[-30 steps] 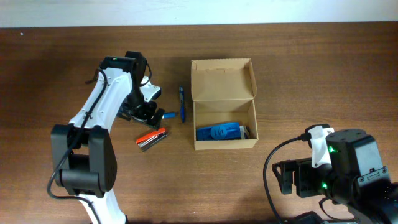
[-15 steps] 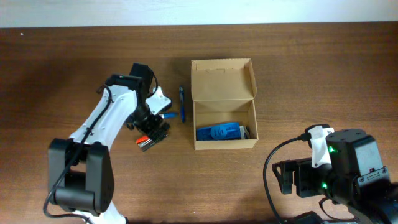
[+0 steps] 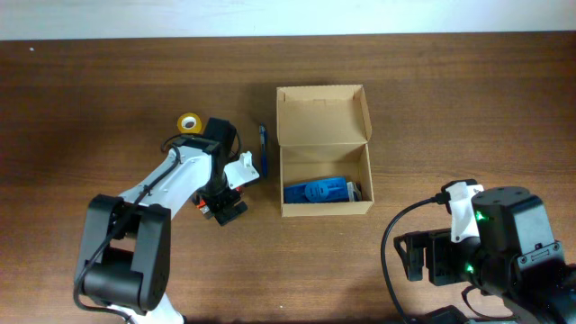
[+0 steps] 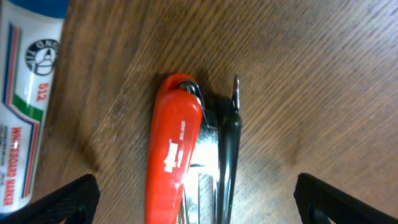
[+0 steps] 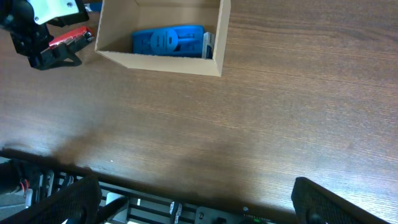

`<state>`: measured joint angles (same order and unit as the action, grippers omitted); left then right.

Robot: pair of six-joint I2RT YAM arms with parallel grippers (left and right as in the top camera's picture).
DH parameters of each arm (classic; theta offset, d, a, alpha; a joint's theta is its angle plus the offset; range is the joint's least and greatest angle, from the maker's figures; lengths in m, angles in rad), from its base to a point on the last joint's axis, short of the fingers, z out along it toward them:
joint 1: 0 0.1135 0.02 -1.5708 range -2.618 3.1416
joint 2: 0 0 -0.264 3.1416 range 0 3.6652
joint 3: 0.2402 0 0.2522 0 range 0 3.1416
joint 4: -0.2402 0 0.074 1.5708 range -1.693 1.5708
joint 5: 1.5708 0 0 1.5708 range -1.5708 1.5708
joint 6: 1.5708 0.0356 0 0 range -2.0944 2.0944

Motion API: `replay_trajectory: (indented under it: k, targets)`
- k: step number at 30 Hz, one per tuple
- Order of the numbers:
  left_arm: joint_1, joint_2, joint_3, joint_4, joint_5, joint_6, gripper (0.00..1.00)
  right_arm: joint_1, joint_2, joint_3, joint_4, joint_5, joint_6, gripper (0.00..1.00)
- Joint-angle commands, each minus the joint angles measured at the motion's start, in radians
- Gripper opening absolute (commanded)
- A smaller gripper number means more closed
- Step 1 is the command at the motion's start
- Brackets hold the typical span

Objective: Pack container
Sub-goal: 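Carry the red stapler into the box and lower it beside the holder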

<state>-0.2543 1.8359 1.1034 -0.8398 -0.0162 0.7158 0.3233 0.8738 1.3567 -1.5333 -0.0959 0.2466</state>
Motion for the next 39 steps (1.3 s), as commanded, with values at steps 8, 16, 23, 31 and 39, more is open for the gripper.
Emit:
replay_trajectory:
  k: [8,16,23,31,39]
  targets:
    - [0.01,-0.003,-0.024,0.016,-0.006,0.023,0.53,0.006,-0.003,0.01,0.003,-0.001,-0.004,0.99]
    - [0.011,-0.003,-0.024,0.018,-0.006,0.021,0.27,0.006,-0.003,0.01,0.003,-0.001,-0.004,0.99]
    - [0.011,-0.007,-0.015,0.04,-0.006,-0.054,0.02,0.006,-0.003,0.01,0.003,-0.001,-0.004,0.99]
    - [0.01,-0.183,0.015,0.036,-0.008,-0.137,0.02,0.006,-0.003,0.01,0.003,-0.001,-0.004,0.99]
    - [-0.069,-0.316,0.22,-0.016,-0.006,-0.09,0.02,0.006,-0.003,0.01,0.003,-0.001,-0.004,0.99]
